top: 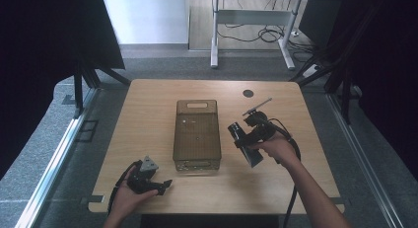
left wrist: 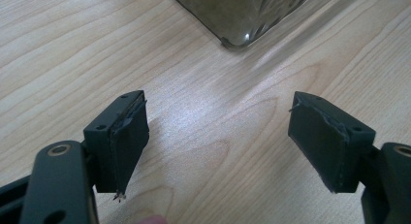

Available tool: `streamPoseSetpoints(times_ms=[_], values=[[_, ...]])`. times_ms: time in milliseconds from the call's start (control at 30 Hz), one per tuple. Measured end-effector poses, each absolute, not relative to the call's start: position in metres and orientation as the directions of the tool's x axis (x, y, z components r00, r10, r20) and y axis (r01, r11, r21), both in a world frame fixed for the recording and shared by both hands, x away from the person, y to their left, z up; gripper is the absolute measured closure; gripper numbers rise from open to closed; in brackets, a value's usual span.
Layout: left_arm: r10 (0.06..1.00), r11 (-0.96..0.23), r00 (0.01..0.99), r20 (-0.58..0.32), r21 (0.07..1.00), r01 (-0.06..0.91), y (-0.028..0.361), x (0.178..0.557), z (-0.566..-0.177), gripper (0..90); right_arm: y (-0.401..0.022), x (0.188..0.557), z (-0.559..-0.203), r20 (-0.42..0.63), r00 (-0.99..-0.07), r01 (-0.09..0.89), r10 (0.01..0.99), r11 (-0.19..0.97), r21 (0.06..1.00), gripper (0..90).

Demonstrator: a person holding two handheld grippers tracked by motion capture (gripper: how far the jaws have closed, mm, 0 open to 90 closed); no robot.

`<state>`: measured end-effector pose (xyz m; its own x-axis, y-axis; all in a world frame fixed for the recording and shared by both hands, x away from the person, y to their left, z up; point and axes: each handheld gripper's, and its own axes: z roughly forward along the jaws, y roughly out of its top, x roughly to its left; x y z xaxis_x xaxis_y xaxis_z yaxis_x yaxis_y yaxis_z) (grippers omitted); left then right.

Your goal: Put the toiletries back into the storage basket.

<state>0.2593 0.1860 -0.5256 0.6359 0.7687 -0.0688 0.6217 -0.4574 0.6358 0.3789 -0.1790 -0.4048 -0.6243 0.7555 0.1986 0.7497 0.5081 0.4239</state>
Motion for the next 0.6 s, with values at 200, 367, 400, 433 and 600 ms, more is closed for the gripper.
streamPoseSetpoints(times_ms=[200,367,400,433,600], values=[[0.768,-0.458,0.637,-0.069,0.636,0.622,0.186,0.259,-0.526,22.8,-0.165,0.382,-0.407,0.226,-0.631,0.749,0.742,0.508,0.426,46.7],[0.769,-0.454,0.635,-0.073,0.638,0.622,0.186,0.259,-0.526,22.8,-0.155,0.383,-0.404,0.221,-0.643,0.740,0.733,0.520,0.427,46.7],[0.768,-0.454,0.636,-0.073,0.638,0.622,0.186,0.259,-0.526,22.8,-0.154,0.384,-0.403,0.221,-0.645,0.738,0.732,0.521,0.429,46.7],[0.768,-0.454,0.636,-0.073,0.638,0.622,0.186,0.259,-0.526,22.7,-0.153,0.384,-0.402,0.224,-0.645,0.738,0.730,0.520,0.430,46.7],[0.767,-0.455,0.638,-0.071,0.641,0.619,0.186,0.259,-0.525,22.7,-0.142,0.389,-0.394,0.252,-0.635,0.750,0.730,0.505,0.427,46.8]])
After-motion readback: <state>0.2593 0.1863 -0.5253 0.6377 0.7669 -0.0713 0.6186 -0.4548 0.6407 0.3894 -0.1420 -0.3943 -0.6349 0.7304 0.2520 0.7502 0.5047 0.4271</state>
